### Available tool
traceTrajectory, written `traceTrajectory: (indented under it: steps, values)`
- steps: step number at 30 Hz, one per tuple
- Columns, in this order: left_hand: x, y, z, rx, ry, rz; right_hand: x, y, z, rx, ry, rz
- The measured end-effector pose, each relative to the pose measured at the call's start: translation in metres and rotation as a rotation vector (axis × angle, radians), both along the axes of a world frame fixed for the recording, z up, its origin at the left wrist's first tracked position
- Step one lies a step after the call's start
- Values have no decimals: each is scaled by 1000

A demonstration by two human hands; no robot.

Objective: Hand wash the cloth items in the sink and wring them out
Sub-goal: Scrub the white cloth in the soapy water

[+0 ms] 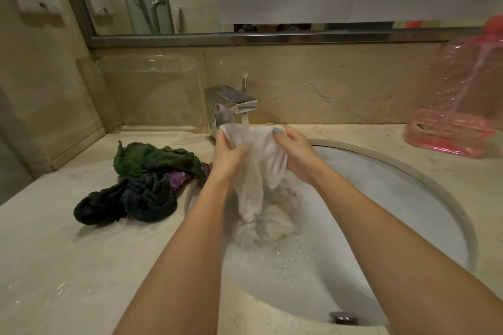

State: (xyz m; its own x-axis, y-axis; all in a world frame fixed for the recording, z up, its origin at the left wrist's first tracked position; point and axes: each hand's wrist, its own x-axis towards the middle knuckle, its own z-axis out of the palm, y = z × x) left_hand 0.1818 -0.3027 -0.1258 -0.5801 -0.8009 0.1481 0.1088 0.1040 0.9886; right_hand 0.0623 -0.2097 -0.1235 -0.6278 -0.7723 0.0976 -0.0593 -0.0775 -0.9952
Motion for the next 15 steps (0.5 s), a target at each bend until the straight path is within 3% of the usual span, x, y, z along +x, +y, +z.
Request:
traceTrajectory:
  steps: [4, 8, 12, 15]
  values:
    - [2, -5, 0, 54, 24, 75, 6, -11, 6, -63, -199, 98]
    - [3, -13, 2, 51, 86, 218, 17, -19, 11, -57, -187, 125]
    - [-2, -4, 8, -18, 109, 256, 48, -25, 7, 75, 67, -33]
    - [-6, -1, 6, 24, 0, 250, 71, -21, 8, 126, 322, -135]
